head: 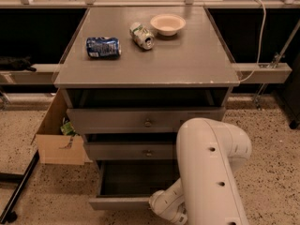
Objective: Close bottom drawer
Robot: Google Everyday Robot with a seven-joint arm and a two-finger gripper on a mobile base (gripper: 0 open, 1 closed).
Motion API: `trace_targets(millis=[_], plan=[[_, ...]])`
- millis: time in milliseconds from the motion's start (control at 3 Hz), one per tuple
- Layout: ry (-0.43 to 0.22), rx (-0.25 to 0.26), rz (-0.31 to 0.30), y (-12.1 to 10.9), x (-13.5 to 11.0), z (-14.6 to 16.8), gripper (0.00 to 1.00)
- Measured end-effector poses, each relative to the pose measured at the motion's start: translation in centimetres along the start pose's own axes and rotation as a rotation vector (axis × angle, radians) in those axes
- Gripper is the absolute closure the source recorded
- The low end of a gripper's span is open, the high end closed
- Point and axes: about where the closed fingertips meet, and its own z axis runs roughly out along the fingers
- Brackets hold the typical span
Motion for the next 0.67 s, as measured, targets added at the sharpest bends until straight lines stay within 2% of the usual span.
trace_targets(millis=[667], plan=[[0.013, 0.007, 0.000, -0.07, 0.37, -0.06, 1.00]])
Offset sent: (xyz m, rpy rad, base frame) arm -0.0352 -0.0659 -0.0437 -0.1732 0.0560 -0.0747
